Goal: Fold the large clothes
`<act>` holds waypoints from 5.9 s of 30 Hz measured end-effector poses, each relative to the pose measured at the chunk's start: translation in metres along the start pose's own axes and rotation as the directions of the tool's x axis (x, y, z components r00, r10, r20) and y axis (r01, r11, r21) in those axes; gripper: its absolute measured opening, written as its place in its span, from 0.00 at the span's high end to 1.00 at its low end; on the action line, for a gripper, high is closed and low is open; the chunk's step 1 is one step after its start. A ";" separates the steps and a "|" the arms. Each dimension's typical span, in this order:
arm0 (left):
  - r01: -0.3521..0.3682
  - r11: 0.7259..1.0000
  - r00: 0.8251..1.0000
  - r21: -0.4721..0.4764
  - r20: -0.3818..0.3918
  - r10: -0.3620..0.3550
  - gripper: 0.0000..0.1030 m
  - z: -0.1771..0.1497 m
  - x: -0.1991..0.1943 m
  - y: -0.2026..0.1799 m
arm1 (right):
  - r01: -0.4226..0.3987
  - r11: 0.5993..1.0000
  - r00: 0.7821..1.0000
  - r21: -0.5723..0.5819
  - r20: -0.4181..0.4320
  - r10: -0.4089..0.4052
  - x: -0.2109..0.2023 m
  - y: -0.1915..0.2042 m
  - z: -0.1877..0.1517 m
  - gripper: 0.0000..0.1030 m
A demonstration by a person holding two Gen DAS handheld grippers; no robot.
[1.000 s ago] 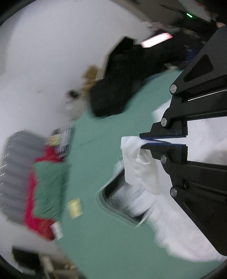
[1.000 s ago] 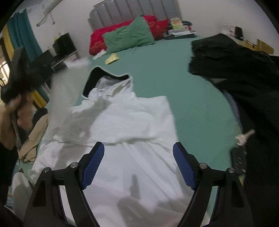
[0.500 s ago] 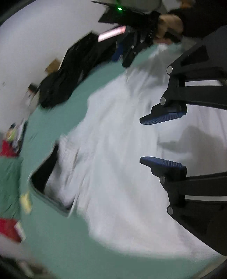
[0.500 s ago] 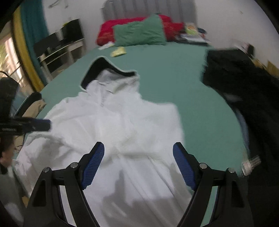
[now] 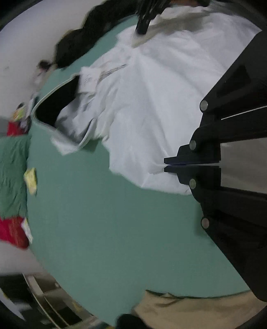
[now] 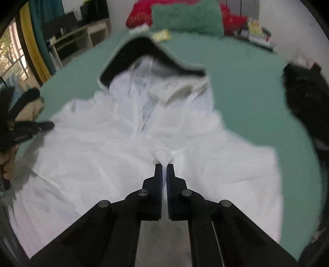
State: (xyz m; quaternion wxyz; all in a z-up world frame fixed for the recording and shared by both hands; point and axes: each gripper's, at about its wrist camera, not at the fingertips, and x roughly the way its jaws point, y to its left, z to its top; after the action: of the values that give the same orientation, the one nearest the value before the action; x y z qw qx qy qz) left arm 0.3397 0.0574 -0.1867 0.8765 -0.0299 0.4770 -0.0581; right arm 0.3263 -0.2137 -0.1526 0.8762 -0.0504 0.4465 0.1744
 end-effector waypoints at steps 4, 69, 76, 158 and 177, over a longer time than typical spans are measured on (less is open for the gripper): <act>-0.069 0.995 0.993 -0.071 0.092 0.075 1.00 0.002 -0.019 0.017 | -0.088 0.993 0.983 0.074 0.167 0.075 -0.052 -0.028 0.013 0.97; 0.046 0.997 0.996 -0.065 0.079 -0.041 0.50 0.075 -0.014 -0.040 | -0.106 0.987 0.992 0.122 0.082 0.096 0.032 -0.102 0.049 0.36; 0.055 0.996 0.998 -0.076 0.044 -0.052 0.50 0.100 0.048 -0.036 | -0.136 0.979 0.990 0.149 0.061 0.128 0.101 -0.102 0.107 0.36; 0.245 0.928 0.969 0.282 -0.109 -0.223 0.71 -0.051 -0.080 -0.063 | -0.245 0.881 0.967 -0.406 -0.034 0.253 -0.043 -0.023 -0.022 0.33; 0.235 0.972 0.972 0.022 0.017 -0.236 0.60 -0.037 -0.086 -0.098 | -0.494 0.853 0.870 -0.168 -0.105 0.482 -0.007 0.068 -0.063 0.89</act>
State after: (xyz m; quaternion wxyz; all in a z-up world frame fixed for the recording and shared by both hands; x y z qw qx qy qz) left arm 0.2553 -0.0284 -0.1239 0.8684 -0.0779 0.4607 -0.1661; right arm 0.2503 -0.1677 -0.1802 0.7807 -0.0235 0.4519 0.4309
